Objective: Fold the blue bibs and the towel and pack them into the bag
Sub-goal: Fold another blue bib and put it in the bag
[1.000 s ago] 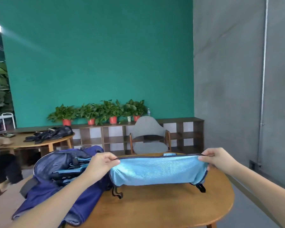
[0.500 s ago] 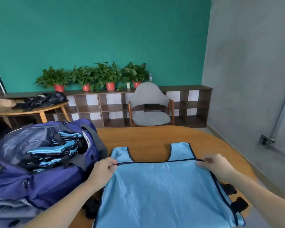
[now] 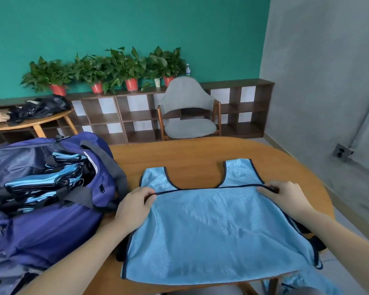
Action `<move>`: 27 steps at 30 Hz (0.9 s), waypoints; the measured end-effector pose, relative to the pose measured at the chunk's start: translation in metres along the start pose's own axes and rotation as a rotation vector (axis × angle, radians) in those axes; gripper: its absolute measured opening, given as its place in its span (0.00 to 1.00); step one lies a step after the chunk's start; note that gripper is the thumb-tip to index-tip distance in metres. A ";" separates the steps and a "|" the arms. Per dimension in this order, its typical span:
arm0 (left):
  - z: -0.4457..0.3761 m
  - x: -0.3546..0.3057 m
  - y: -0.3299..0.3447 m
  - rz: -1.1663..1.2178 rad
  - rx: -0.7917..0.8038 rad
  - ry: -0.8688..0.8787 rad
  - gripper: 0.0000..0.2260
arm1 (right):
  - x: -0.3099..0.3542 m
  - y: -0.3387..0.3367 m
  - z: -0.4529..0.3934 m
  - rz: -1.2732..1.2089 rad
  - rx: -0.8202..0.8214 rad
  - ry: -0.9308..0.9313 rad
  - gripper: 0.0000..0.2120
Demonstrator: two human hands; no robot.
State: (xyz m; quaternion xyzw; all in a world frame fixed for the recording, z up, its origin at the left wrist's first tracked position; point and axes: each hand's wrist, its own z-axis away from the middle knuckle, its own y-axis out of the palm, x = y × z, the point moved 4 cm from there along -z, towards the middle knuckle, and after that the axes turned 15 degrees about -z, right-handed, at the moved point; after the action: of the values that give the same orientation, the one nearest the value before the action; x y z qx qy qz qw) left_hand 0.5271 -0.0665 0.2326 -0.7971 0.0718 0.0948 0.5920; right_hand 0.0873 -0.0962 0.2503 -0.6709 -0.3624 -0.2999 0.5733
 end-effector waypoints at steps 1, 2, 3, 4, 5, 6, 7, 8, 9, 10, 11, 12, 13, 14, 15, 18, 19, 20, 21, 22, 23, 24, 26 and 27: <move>0.000 -0.008 0.001 0.003 0.006 0.031 0.03 | -0.003 -0.006 0.004 0.014 -0.020 0.006 0.19; -0.001 -0.016 0.001 -0.003 0.015 0.057 0.03 | -0.004 -0.012 0.007 0.025 -0.031 0.009 0.22; -0.002 -0.023 0.000 -0.011 0.020 0.083 0.03 | -0.005 -0.017 0.009 0.043 -0.036 0.019 0.25; -0.004 -0.029 0.000 -0.024 0.020 0.100 0.03 | -0.005 -0.021 0.008 0.076 -0.028 0.035 0.25; -0.006 -0.033 -0.002 -0.040 0.019 0.112 0.04 | -0.003 -0.024 0.006 0.120 -0.011 0.056 0.24; -0.008 -0.037 -0.004 -0.056 0.016 0.117 0.06 | 0.001 -0.025 0.002 0.182 0.008 0.071 0.21; -0.011 -0.039 -0.006 -0.064 0.005 0.114 0.07 | 0.008 -0.024 -0.002 0.256 0.019 0.070 0.19; -0.014 -0.039 -0.009 -0.065 -0.013 0.106 0.08 | 0.017 -0.020 -0.008 0.330 0.023 0.051 0.18; -0.019 -0.039 -0.012 -0.053 -0.040 0.097 0.09 | 0.028 -0.014 -0.014 0.380 0.024 0.030 0.18; -0.025 -0.037 -0.013 -0.025 -0.061 0.081 0.10 | 0.038 -0.004 -0.021 0.402 0.031 0.013 0.18; -0.031 -0.036 -0.014 0.010 -0.066 0.062 0.10 | 0.048 0.009 -0.028 0.402 0.047 0.004 0.18; -0.038 -0.036 -0.014 0.040 -0.060 0.040 0.10 | 0.059 0.024 -0.036 0.395 0.072 -0.003 0.17; -0.046 -0.034 -0.012 0.063 -0.054 0.022 0.10 | 0.069 0.042 -0.043 0.374 0.107 -0.010 0.17; -0.054 -0.032 -0.010 0.082 -0.053 0.002 0.10 | 0.079 0.063 -0.051 0.345 0.143 -0.024 0.17; -0.062 -0.030 -0.008 0.102 -0.052 -0.023 0.10 | 0.088 0.084 -0.058 0.314 0.175 -0.032 0.17; -0.084 -0.020 0.004 0.166 -0.051 -0.130 0.13 | 0.114 0.146 -0.077 0.230 0.243 -0.056 0.16; -0.090 -0.015 0.009 0.180 -0.060 -0.163 0.14 | 0.121 0.164 -0.084 0.199 0.252 -0.060 0.16; -0.096 -0.010 0.014 0.192 -0.072 -0.193 0.14 | 0.124 0.181 -0.091 0.165 0.256 -0.057 0.15; -0.099 -0.007 0.019 0.208 -0.090 -0.216 0.14 | 0.127 0.195 -0.097 0.127 0.255 -0.047 0.14; -0.102 -0.003 0.022 0.235 -0.114 -0.241 0.13 | 0.129 0.208 -0.102 0.094 0.248 -0.038 0.14; -0.105 0.001 0.025 0.274 -0.143 -0.270 0.13 | 0.130 0.219 -0.108 0.070 0.233 -0.038 0.15; -0.106 0.004 0.025 0.320 -0.170 -0.301 0.13 | 0.129 0.228 -0.112 0.051 0.210 -0.049 0.16; -0.108 0.009 0.025 0.378 -0.188 -0.341 0.12 | 0.127 0.238 -0.116 -0.003 0.166 -0.097 0.17; -0.108 0.011 0.024 0.372 -0.185 -0.337 0.12 | 0.126 0.241 -0.116 -0.034 0.156 -0.120 0.17</move>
State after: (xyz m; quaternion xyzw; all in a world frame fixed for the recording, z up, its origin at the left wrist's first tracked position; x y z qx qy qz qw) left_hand 0.5396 -0.1769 0.2377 -0.7939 0.1087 0.3395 0.4926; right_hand 0.3589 -0.2123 0.2390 -0.6347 -0.4296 -0.2395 0.5961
